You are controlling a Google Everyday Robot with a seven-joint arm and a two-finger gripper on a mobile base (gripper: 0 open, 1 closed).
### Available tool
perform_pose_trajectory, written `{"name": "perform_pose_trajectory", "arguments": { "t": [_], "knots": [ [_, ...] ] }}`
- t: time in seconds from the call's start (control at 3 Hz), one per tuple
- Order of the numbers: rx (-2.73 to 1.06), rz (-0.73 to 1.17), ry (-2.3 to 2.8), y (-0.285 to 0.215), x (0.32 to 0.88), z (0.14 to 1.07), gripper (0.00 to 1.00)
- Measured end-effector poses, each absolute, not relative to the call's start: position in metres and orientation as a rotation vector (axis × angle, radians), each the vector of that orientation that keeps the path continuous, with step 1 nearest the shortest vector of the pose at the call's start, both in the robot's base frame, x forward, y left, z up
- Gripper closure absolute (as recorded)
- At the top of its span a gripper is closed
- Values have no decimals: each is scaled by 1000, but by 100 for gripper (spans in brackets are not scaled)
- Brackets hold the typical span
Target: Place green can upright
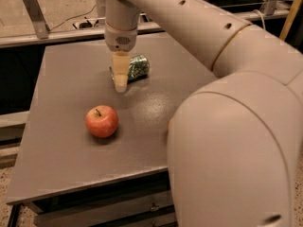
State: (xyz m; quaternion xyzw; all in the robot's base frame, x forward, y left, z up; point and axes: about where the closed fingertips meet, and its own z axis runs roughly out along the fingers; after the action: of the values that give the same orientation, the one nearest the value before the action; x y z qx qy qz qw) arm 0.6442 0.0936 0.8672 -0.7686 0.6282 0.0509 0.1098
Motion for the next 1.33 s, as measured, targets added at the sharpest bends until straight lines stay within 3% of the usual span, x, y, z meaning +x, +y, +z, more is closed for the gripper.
{"name": "perform_pose_trajectory", "arguments": {
  "t": [0.33, 1.33],
  "knots": [
    [-2325, 21, 1790, 69, 644, 855, 0],
    [-2453, 53, 1680, 85, 660, 840, 3]
  ]
}}
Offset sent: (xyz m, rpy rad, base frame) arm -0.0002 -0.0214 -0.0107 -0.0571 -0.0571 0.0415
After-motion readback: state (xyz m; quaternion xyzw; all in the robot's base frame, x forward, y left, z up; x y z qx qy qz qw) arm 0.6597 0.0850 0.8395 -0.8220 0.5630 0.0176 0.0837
